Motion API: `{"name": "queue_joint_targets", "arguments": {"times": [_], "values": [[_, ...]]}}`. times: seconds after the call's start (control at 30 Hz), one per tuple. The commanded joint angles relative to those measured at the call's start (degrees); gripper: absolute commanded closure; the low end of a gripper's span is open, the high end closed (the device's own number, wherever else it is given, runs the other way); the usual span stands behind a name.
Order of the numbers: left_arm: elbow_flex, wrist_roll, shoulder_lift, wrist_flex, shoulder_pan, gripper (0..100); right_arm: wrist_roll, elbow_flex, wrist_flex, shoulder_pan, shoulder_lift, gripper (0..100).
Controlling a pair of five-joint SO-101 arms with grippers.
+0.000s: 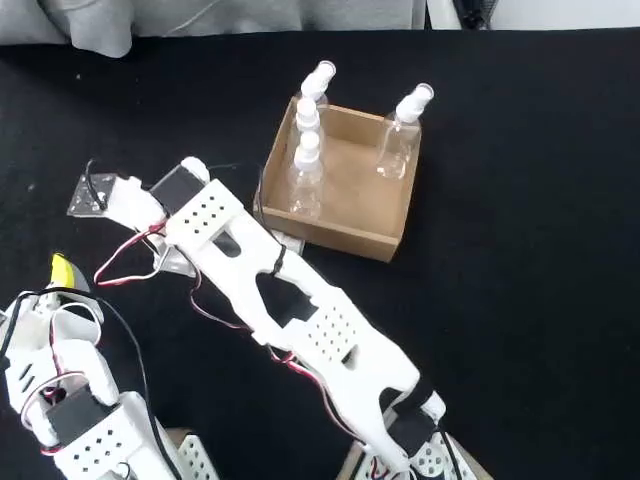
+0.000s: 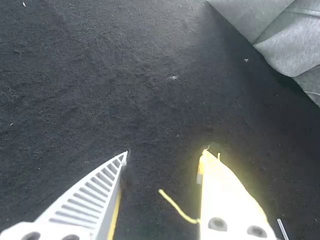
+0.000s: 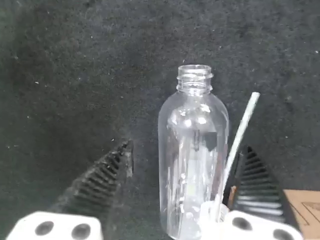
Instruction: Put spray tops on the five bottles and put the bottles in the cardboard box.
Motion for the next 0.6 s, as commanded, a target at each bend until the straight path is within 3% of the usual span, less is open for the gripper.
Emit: {"name": "queue_joint_targets", "arguments": {"times": [0.0,0.57], "values": [[-0.9,-0.4,-0.6,0.4,-0.6,79,1.5,-4.1,0.5,-1.0,0.0,72.6],[-0.9,-0.4,-0.6,0.4,-0.6,79,4.0,-4.2,-1.7,-0.6,5.0,72.7]]}}
